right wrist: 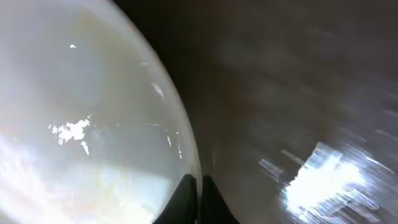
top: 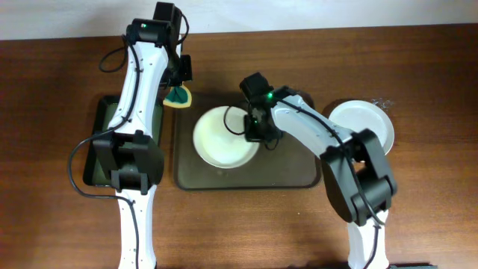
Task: Clean dirty plates on tray and stack at the side
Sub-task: 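Lift the cream plate with the right gripper and stack it on the plates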
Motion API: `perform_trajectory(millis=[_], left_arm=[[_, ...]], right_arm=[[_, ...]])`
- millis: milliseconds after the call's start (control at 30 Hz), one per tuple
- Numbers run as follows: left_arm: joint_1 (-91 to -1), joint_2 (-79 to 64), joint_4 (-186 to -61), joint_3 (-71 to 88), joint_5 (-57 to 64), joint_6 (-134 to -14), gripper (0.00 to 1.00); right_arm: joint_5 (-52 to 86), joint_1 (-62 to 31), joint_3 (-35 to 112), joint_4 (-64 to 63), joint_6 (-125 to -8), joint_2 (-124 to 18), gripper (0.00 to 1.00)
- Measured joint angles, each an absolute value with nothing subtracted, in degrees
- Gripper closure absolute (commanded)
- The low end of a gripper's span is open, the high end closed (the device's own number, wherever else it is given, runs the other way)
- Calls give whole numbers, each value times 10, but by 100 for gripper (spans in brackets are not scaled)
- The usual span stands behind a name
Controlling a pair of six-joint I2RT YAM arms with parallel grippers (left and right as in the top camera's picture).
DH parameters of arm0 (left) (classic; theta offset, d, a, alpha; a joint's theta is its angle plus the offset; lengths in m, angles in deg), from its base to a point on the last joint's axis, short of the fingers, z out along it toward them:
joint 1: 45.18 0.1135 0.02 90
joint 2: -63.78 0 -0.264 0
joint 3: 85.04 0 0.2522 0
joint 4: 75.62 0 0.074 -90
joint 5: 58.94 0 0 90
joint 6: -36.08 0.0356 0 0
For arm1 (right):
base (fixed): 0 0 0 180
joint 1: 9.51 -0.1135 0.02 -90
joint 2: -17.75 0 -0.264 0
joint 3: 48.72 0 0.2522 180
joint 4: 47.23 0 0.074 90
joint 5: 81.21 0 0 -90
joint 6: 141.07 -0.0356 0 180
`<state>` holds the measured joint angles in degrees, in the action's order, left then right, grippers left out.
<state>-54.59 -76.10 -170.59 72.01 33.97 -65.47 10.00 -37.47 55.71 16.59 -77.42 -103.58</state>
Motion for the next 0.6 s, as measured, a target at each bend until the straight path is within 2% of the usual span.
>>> perform_trajectory(millis=[133, 267, 600], left_arm=[[-550, -761, -1706, 720, 340, -655, 100], [-552, -761, -1705, 720, 340, -655, 100], [-552, -761, -1704, 720, 340, -655, 100]], right_arm=[[-74, -389, 555, 242, -767, -932, 96], [-272, -441, 556, 290, -764, -857, 96], [-606, -574, 556, 327, -762, -850, 96]])
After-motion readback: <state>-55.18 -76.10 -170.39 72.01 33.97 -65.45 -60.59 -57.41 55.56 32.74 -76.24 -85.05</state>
